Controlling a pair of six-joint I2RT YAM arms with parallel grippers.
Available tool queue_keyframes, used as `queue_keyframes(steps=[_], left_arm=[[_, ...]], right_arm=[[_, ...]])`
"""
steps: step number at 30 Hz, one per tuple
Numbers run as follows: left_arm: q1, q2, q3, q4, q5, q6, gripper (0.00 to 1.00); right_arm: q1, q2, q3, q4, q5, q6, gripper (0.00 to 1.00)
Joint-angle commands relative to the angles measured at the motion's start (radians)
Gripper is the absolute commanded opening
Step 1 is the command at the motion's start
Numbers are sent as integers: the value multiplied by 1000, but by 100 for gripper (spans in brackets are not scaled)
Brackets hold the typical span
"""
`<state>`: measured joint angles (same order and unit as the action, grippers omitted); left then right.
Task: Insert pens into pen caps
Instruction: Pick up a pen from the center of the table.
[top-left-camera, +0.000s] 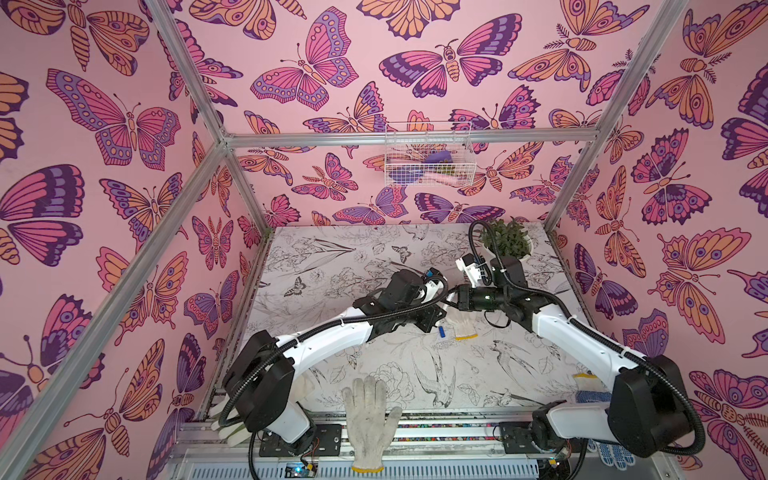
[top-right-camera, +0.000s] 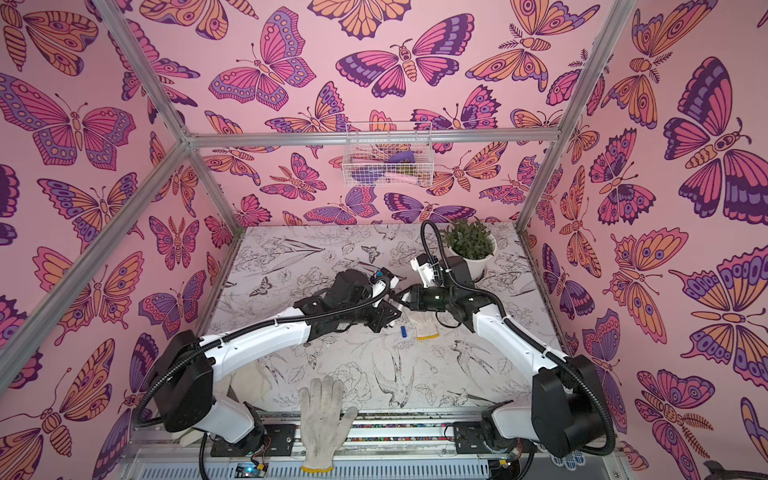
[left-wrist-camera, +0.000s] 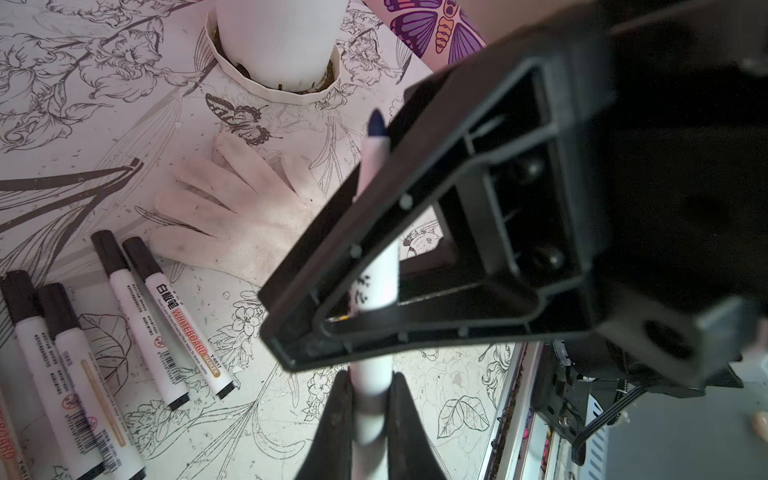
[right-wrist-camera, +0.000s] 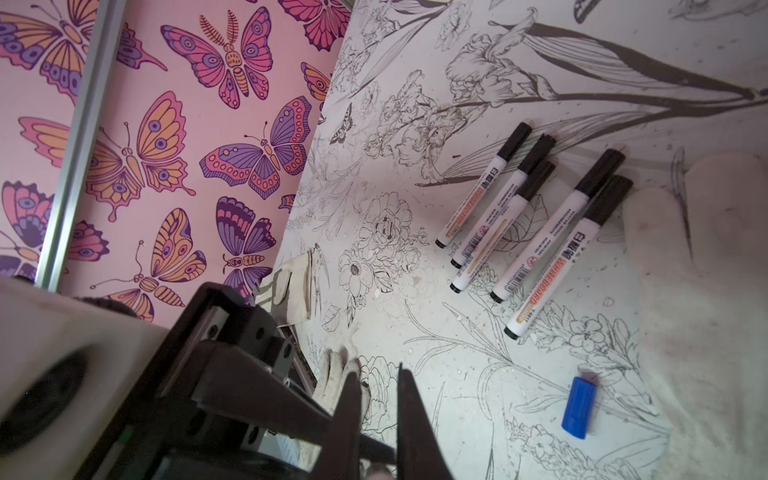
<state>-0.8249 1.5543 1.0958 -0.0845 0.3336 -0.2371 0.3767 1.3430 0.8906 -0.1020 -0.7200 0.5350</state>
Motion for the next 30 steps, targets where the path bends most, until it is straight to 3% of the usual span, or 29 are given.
queue_keyframes(steps=[1, 6, 9, 21, 24, 29, 30], left_arm=[[1, 8, 18, 11, 8, 7, 0], [1, 27, 11, 11, -15, 13, 33], [1, 42, 15, 11, -9, 15, 37], [0, 90, 65, 63, 13, 14, 31], [-1, 93, 63, 61, 25, 14, 23], [0, 73, 27, 58, 11, 16, 0], [0, 66, 18, 57, 2, 14, 0]], right_arm=[[2, 5, 35, -5, 43, -11, 0], [-14, 0, 42, -9, 44, 11, 0], [-20, -12, 44, 3, 36, 23, 0], [-20, -3, 45, 12, -13, 23, 0], [-21, -14, 47, 10, -6, 25, 0], [-35, -35, 45, 33, 1, 54, 0], [-35, -38, 44, 44, -2, 57, 0]])
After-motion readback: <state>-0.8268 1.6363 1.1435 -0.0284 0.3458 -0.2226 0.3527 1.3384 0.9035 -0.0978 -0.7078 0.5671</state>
